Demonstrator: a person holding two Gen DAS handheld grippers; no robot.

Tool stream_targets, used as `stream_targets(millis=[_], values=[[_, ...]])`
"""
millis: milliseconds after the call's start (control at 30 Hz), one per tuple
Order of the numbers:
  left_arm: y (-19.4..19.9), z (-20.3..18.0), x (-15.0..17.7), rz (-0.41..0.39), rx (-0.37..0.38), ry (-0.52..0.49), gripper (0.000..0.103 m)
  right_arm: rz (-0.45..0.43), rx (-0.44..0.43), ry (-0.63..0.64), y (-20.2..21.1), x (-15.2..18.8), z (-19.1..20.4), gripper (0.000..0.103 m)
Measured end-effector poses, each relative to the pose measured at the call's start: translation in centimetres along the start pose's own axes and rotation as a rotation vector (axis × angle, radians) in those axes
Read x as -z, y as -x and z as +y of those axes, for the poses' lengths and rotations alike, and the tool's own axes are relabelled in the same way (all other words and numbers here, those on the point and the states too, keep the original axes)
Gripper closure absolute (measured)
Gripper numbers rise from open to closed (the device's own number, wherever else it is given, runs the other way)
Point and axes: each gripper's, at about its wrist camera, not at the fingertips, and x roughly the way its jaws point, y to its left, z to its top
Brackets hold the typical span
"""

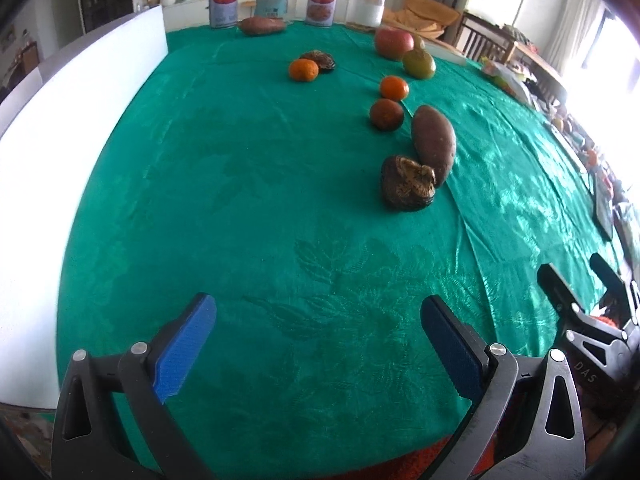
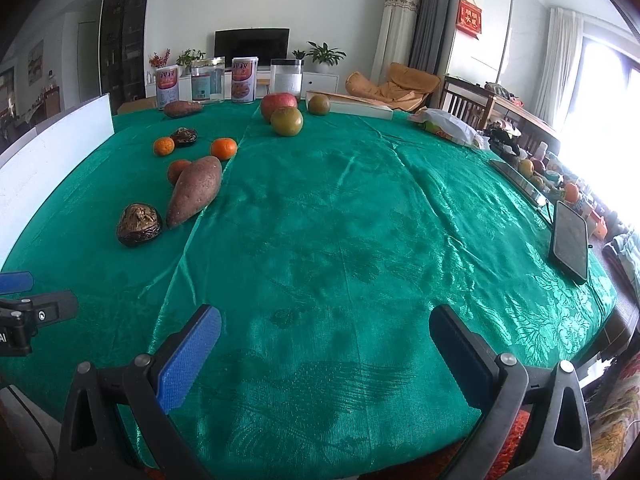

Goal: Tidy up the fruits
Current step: 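Reach the left tool to the brown dried fruit and close on it, then carry the brown fruit with the left tool toward the box while the right tool grasps the sweet potato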

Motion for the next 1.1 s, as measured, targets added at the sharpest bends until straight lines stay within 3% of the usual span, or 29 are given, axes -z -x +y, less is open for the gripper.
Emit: stream_targets(millis=[233,467,633,667,700,767,867,933,1033,1100], values=[[0.5,-2.2,-2.7,-0.088,0.127,-0.075,0.001,0.001,-0.003,-0.014,0.1,-0.1,-0.2,0.0],[-3.6,-4.1,-5.5,0.006,0.155,-0.144,0.001,-0.011,-0.014,-0.035,0.5,-0.1,-0.7,0.0],[-4.1,-5.2,-5.1,-0.01,0.11,-0.222,0.003,-0.004,-0.031,-0.073,0.4,-0.3,-1.2,0.0],[-4.0,-5.3,-5.0,-0.025,0.102,-0.236,0.007,-0.004,-0.033,-0.078,0.3,-0.3,-1.3,0.0],[-3.9,-5.4,-5.0,-0.035,0.098,-0.247,0.022,-0.003,-0.036,-0.082,0.3,-0.3,-1.3,0.0],[-4.2,-5.3,-5.2,-0.017,0.096,-0.26,0.043,-0.002,-0.039,-0.086,0.2,-0.4,-1.3,0.0],[-4.1,-4.8,-5.3,-0.028,0.099,-0.24,0.047,-0.001,-0.04,-0.085,0.2,-0.3,-1.3,0.0],[-3.9,-4.4,-5.4,-0.03,0.134,-0.222,0.063,-0.001,-0.039,-0.083,0.2,-0.3,-1.2,0.0],[-3.3,-3.8,-5.3,-0.046,0.135,-0.199,0.063,0.004,-0.059,-0.084,0.2,-0.3,-1.3,0.0],[-2.5,-2.9,-5.1,-0.056,0.128,-0.179,0.063,0.021,-0.128,-0.097,0.1,-0.5,-1.4,0.0]])
